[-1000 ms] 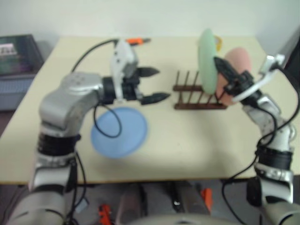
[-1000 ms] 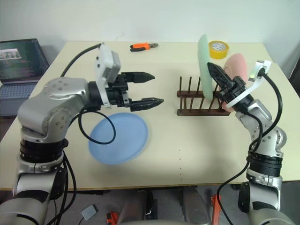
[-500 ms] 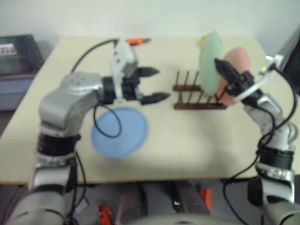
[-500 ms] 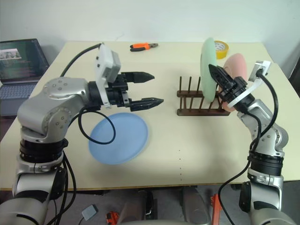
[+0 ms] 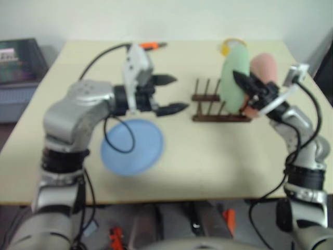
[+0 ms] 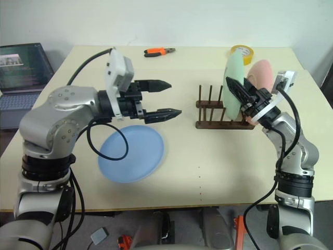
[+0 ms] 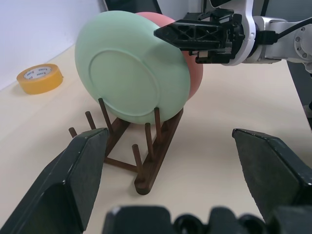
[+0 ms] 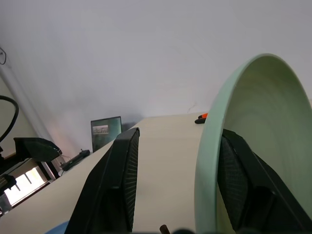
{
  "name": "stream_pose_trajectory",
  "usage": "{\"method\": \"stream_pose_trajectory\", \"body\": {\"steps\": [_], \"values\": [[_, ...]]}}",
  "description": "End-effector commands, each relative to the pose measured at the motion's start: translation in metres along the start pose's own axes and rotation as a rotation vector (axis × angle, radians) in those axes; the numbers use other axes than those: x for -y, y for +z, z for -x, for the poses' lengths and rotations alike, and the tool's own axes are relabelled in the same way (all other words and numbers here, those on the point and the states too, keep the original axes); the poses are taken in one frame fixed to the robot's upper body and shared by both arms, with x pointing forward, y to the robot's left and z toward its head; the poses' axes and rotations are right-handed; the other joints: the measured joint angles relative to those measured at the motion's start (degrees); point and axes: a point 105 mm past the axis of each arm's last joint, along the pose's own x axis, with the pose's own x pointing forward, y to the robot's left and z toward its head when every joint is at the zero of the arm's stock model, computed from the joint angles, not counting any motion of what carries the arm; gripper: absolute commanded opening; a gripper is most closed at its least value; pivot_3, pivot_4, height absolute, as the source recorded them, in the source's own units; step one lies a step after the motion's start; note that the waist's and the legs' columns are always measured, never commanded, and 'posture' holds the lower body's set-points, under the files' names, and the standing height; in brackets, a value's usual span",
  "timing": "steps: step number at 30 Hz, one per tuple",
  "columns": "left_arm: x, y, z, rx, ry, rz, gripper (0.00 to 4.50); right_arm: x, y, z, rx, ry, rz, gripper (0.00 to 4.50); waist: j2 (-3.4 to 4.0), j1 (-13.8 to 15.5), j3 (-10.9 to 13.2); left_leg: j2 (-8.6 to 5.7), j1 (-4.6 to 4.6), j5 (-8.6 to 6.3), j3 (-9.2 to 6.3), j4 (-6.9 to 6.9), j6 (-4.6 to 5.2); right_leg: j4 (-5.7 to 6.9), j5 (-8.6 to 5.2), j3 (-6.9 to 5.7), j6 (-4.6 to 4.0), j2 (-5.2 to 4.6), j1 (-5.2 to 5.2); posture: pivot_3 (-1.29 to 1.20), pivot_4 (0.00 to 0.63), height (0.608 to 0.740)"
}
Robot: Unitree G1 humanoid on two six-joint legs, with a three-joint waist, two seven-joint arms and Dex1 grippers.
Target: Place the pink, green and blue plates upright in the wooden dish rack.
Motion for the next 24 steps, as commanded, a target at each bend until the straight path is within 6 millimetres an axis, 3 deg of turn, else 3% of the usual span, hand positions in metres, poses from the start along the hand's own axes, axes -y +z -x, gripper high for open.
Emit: {"method": "stream_pose_trajectory", "body": {"steps": [1, 24], "values": [[0.002, 0.014, 0.003, 0.038, 0.001, -0.046, 4.50, -0.014, 0.013, 0.001, 0.026, 0.057, 0.080, 2.36, 0.00, 0.0, 0.0, 0.00, 0.00, 0.00, 0.00, 0.00, 0.00, 0.00, 0.00, 0.00, 0.00, 0.00, 0.00, 0.00, 0.150, 0.740], [0.002, 0.014, 0.002, 0.039, -0.005, -0.043, 4.50, -0.001, 0.021, 0.007, -0.032, -0.011, 0.317, 2.36, 0.00, 0.0, 0.0, -0.02, 0.00, 0.00, 0.01, 0.00, 0.00, 0.00, 0.00, 0.00, 0.00, 0.00, 0.00, 0.00, 0.150, 0.740]]}}
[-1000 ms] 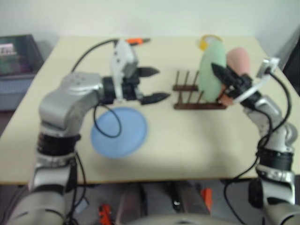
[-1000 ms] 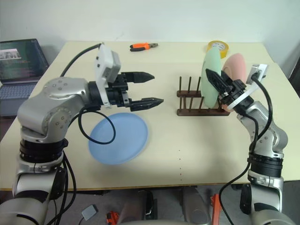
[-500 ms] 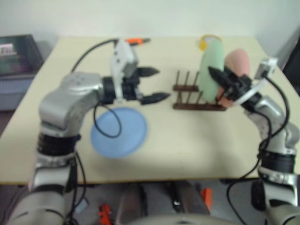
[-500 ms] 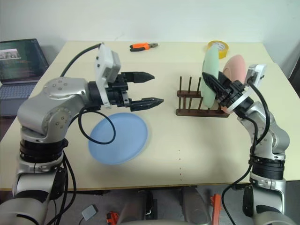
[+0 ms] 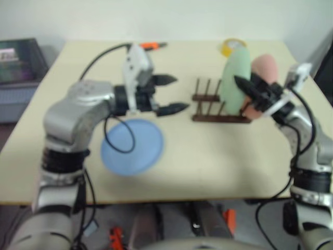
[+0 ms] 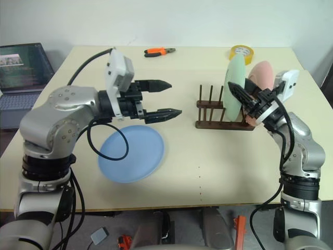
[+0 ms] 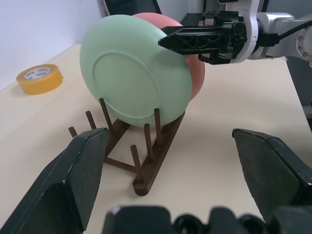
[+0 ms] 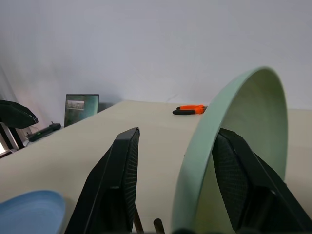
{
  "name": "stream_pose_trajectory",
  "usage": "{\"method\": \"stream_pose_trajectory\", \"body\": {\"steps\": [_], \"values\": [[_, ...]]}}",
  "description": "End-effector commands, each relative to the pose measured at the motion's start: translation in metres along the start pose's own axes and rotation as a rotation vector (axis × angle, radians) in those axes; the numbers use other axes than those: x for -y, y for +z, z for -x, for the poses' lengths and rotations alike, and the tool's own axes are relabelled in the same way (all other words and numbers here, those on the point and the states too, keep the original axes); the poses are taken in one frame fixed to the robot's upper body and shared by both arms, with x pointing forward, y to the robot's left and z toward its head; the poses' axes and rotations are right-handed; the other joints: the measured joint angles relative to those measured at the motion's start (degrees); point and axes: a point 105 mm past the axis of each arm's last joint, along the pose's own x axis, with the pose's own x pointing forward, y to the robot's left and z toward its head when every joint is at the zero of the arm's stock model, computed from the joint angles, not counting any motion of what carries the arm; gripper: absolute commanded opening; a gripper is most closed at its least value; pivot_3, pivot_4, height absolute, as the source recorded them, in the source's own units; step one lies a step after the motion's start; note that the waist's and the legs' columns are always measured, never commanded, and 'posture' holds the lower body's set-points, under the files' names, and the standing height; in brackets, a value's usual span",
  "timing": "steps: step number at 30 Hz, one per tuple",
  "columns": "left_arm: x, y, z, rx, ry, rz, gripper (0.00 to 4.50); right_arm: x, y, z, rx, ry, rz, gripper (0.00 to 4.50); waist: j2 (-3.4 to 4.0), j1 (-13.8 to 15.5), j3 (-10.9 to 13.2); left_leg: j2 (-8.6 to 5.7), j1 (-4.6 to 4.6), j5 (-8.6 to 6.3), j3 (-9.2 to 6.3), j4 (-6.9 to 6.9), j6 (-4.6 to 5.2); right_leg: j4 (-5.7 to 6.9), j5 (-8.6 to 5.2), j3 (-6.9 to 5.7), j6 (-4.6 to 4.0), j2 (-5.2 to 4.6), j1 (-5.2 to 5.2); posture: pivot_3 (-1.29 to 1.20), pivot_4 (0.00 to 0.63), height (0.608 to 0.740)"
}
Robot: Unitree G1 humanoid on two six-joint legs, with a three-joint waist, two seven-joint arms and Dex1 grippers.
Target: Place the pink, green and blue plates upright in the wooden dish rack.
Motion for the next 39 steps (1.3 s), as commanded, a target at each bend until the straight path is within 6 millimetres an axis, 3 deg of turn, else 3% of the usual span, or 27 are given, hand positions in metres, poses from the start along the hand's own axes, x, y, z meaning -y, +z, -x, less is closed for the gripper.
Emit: {"method": "stream_pose_trajectory", "body": {"steps": [1, 11, 27, 29, 32, 35, 39], "values": [[0.002, 0.014, 0.002, 0.037, -0.004, -0.044, 4.50, -0.002, 0.019, 0.000, 0.043, 0.013, 0.114, 2.36, 0.00, 0.0, 0.0, 0.00, 0.00, 0.00, 0.00, 0.00, 0.00, 0.00, 0.00, 0.00, 0.00, 0.00, 0.00, 0.00, 0.150, 0.740], [0.002, 0.014, 0.002, 0.035, -0.004, -0.046, 4.50, 0.003, 0.037, -0.004, 0.062, -0.017, 0.260, 2.36, 0.00, 0.0, 0.0, -0.01, 0.01, 0.00, 0.01, 0.00, 0.00, 0.00, 0.00, 0.01, 0.00, 0.01, 0.00, 0.00, 0.150, 0.740], [-0.006, 0.014, 0.013, 0.013, 0.034, -0.070, 4.50, 0.006, 0.088, -0.004, 0.090, 0.017, 0.435, 2.36, 0.00, 0.0, 0.0, -0.01, 0.01, 0.00, 0.01, 0.01, 0.00, 0.01, 0.00, 0.01, -0.01, 0.01, 0.00, 0.00, 0.150, 0.740], [-0.012, 0.014, 0.022, -0.002, 0.062, -0.080, 4.50, -0.003, 0.092, -0.006, 0.064, 0.066, 0.449, 2.36, 0.00, 0.0, 0.0, 0.00, 0.01, 0.00, 0.02, 0.01, 0.00, 0.01, 0.00, 0.01, -0.01, 0.01, 0.00, 0.00, 0.150, 0.740], [-0.029, 0.006, 0.052, -0.093, 0.158, -0.090, 4.50, -0.033, 0.088, -0.010, -0.024, 0.232, 0.496, 2.36, 0.01, -0.5, 0.0, 0.01, 0.01, 0.00, 0.05, -0.02, 0.00, 0.02, -0.02, 0.03, -0.04, 0.03, -0.06, 0.00, 0.150, 0.740], [-0.042, -0.006, 0.081, -0.185, 0.234, -0.057, 4.50, -0.053, 0.073, -0.012, -0.115, 0.336, 0.538, 2.36, -0.01, -0.7, 0.0, 0.05, 0.09, 0.00, 0.04, -0.09, -0.01, 0.04, -0.07, 0.02, -0.13, 0.16, -0.06, 0.00, 0.150, 0.740], [-0.053, -0.024, 0.104, -0.269, 0.311, -0.003, 4.50, -0.066, 0.047, -0.012, -0.224, 0.407, 0.609, 2.36, -0.03, -0.4, 0.0, 0.10, 0.13, 0.00, -0.01, -0.08, -0.01, 0.08, -0.10, -0.05, -0.18, 0.16, -0.04, 0.00, 0.150, 0.740]]}}
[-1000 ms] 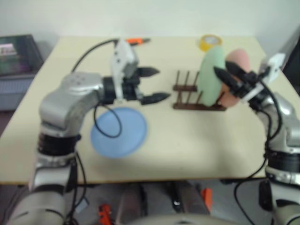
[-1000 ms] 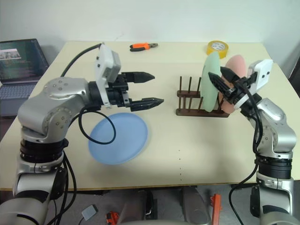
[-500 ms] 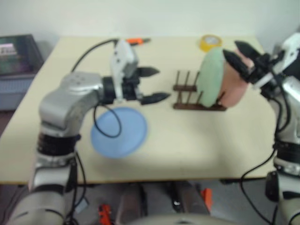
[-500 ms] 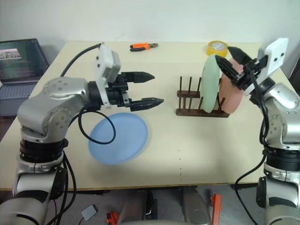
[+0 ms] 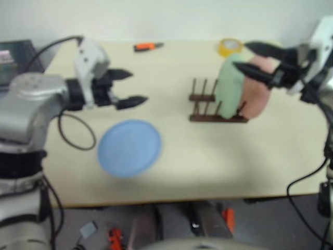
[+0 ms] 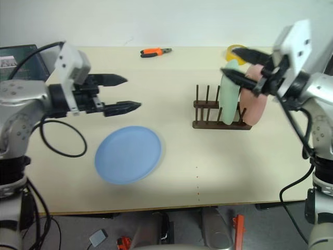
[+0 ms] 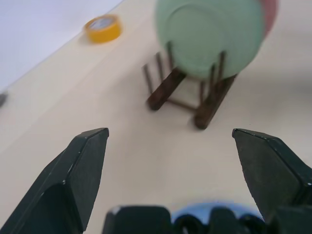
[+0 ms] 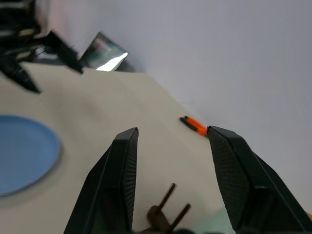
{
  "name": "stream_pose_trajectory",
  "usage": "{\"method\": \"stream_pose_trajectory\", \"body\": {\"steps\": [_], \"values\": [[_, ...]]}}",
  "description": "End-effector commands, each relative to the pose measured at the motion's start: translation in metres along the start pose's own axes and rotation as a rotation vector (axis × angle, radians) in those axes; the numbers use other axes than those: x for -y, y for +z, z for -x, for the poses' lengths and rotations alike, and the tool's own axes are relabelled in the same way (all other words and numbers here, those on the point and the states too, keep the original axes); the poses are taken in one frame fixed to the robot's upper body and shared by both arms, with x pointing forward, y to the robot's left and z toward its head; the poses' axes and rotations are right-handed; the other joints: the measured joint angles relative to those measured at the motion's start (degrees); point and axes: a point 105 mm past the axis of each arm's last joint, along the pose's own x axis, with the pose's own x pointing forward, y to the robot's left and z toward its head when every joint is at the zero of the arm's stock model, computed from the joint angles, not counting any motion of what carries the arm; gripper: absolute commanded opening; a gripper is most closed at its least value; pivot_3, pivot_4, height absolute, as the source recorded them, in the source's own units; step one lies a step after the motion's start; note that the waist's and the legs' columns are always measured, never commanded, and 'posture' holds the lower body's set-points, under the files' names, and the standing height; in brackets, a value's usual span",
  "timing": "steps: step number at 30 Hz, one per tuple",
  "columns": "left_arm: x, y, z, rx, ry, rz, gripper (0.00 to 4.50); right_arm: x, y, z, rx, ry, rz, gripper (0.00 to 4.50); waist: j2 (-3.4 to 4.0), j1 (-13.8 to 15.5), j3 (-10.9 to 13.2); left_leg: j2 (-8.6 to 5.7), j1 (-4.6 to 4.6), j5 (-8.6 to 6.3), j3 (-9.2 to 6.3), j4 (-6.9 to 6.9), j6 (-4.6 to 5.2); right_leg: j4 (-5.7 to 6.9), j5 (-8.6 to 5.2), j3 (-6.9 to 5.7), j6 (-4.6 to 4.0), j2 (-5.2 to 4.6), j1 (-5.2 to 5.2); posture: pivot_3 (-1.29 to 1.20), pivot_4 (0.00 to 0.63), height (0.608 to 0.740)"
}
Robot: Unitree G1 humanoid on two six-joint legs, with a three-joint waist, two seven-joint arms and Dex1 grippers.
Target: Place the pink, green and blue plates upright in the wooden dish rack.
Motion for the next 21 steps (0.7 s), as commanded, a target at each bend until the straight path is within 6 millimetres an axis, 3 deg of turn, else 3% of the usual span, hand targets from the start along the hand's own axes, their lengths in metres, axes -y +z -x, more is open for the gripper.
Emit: {"method": "stream_pose_trajectory", "body": {"steps": [1, 6, 17, 21], "values": [[-0.015, -0.010, 0.016, -0.038, 0.067, 0.023, 4.50, -0.017, -0.007, -0.007, -0.075, 0.070, 0.061, 2.36, -0.01, 0.2, 0.0, 0.01, 0.00, 0.00, 0.02, 0.01, 0.00, 0.01, 0.00, 0.01, 0.00, -0.05, 0.00, 0.00, 0.150, 0.740], [-0.020, -0.046, 0.019, -0.148, 0.091, 0.098, 4.50, -0.035, -0.027, -0.017, -0.159, 0.144, 0.095, 2.36, -0.05, 0.5, 0.0, -0.03, -0.04, 0.00, 0.16, 0.02, 0.00, -0.04, 0.02, -0.02, 0.03, -0.25, -0.03, 0.00, 0.150, 0.740], [-0.019, -0.103, 0.011, -0.325, 0.121, 0.293, 4.50, -0.080, -0.040, -0.039, -0.169, 0.308, 0.233, 2.36, -0.13, 0.7, 0.0, -0.01, -0.08, -0.01, 0.17, 0.04, -0.01, 0.02, 0.01, -0.06, 0.03, -0.17, -0.12, 0.00, 0.150, 0.740], [-0.011, -0.124, 0.009, -0.404, 0.115, 0.348, 4.50, -0.086, -0.045, -0.042, -0.172, 0.330, 0.245, 2.36, -0.19, 0.8, 0.1, 0.00, -0.11, -0.01, 0.17, 0.04, -0.01, 0.01, 0.01, -0.07, 0.02, -0.17, -0.13, 0.00, 0.150, 0.740]]}}
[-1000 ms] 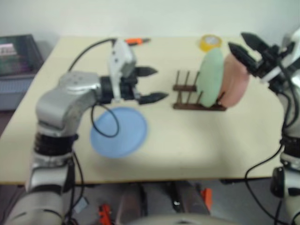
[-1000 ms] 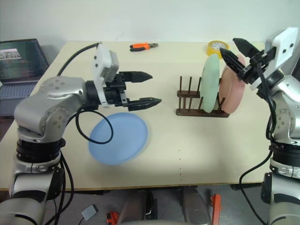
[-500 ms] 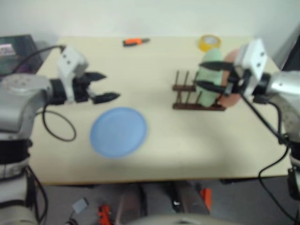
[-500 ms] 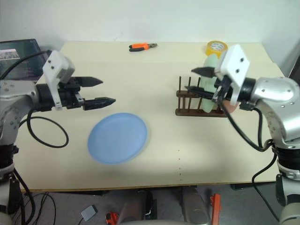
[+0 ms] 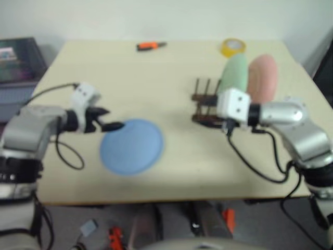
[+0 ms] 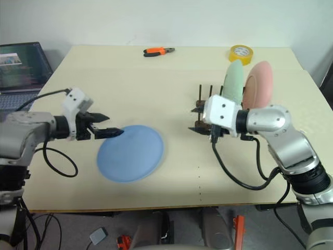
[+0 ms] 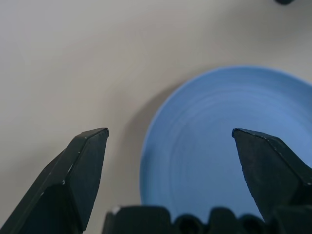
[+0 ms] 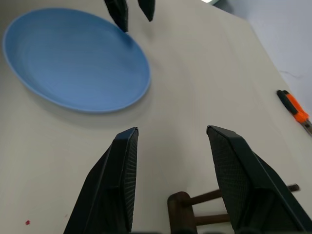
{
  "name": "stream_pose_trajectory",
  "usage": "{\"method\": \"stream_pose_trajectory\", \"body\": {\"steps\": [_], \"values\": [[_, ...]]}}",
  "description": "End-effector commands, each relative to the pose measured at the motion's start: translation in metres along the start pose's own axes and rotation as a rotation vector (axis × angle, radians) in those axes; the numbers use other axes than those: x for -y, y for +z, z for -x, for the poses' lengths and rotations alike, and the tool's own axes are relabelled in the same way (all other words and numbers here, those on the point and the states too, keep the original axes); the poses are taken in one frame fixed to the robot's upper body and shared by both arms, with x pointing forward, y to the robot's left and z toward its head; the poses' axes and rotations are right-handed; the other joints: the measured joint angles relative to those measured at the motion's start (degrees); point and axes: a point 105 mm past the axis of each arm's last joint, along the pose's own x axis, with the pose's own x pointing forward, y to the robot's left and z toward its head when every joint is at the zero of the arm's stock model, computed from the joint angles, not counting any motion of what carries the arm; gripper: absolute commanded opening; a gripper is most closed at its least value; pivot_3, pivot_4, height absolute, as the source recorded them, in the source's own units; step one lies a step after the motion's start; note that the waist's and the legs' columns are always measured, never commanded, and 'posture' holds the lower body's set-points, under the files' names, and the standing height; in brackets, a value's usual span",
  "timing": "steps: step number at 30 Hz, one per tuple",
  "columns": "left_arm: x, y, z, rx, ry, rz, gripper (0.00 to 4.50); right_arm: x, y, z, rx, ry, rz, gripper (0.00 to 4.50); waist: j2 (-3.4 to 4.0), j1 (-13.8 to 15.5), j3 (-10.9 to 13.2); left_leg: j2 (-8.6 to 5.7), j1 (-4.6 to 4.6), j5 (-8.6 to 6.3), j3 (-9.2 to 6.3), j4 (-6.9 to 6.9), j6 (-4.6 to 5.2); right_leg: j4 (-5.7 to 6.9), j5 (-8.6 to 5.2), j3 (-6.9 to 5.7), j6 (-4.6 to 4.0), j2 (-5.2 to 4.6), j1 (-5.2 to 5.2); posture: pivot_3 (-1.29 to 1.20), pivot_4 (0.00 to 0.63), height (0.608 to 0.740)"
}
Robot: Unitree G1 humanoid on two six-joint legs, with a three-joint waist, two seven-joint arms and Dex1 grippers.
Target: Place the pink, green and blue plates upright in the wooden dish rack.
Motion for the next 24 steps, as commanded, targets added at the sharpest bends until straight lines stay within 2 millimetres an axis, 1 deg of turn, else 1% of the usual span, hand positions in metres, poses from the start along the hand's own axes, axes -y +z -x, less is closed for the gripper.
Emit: {"method": "stream_pose_trajectory", "body": {"steps": [1, 4, 8, 13, 16, 17, 22, 24], "values": [[-0.002, -0.014, -0.005, -0.065, 0.023, 0.025, 4.50, -0.002, 0.010, -0.002, 0.025, 0.004, 0.066, 2.36, 0.00, 0.0, 0.0, 0.00, 0.00, 0.00, 0.01, 0.00, 0.00, 0.00, 0.00, -0.01, 0.00, 0.00, 0.00, 0.00, 0.150, 0.740], [-0.003, -0.021, -0.009, -0.092, 0.032, 0.062, 4.50, -0.003, 0.010, -0.003, 0.026, 0.005, 0.069, 2.36, -0.04, 0.1, 0.0, 0.00, 0.01, 0.00, 0.02, 0.01, 0.00, 0.02, 0.00, 0.00, 0.00, -0.01, 0.00, 0.00, 0.150, 0.740], [-0.010, -0.034, -0.012, -0.133, 0.063, 0.098, 4.50, -0.004, 0.008, -0.003, 0.020, 0.004, 0.063, 2.36, -0.10, 0.2, 0.0, 0.00, 0.02, 0.00, -0.02, 0.03, 0.00, 0.06, 0.00, 0.00, 0.00, -0.01, 0.00, 0.00, 0.150, 0.740], [-0.009, -0.040, -0.016, -0.136, 0.052, 0.113, 4.50, -0.005, 0.008, -0.003, 0.018, 0.001, 0.061, 2.36, -0.12, 0.3, 0.0, 0.00, 0.02, 0.00, -0.02, 0.03, 0.00, 0.06, 0.00, 0.00, -0.01, -0.01, 0.01, 0.00, 0.150, 0.740], [-0.008, -0.038, -0.017, -0.123, 0.048, 0.119, 3.88, -0.005, 0.007, -0.003, 0.015, 0.000, 0.062, 2.40, -0.13, 0.3, 0.0, -0.01, 0.02, 0.00, -0.01, 0.04, 0.00, 0.08, 0.00, 0.00, -0.01, -0.06, 0.02, 0.00, 0.150, 0.740], [-0.007, -0.037, -0.018, -0.120, 0.048, 0.119, 3.57, -0.004, 0.007, -0.003, 0.013, 0.000, 0.064, 2.40, -0.13, 0.3, 0.0, -0.01, 0.02, 0.00, 0.00, 0.05, 0.00, 0.09, 0.00, 0.00, 0.00, -0.07, 0.02, 0.00, 0.150, 0.740], [-0.009, -0.034, -0.019, -0.105, 0.055, 0.124, 1.82, -0.004, 0.006, -0.004, 0.011, -0.001, 0.068, 2.40, -0.14, 0.3, 0.0, -0.01, 0.03, 0.00, -0.01, 0.06, 0.00, 0.10, 0.01, 0.00, 0.00, -0.07, 0.02, 0.00, 0.150, 0.740], [-0.010, -0.032, -0.018, -0.092, 0.059, 0.125, 1.05, -0.004, 0.006, -0.005, 0.010, -0.002, 0.069, 2.40, -0.15, 0.3, 0.0, -0.01, 0.03, 0.00, -0.02, 0.06, 0.00, 0.10, 0.01, 0.01, 0.00, -0.07, 0.02, 0.00, 0.150, 0.740]]}}
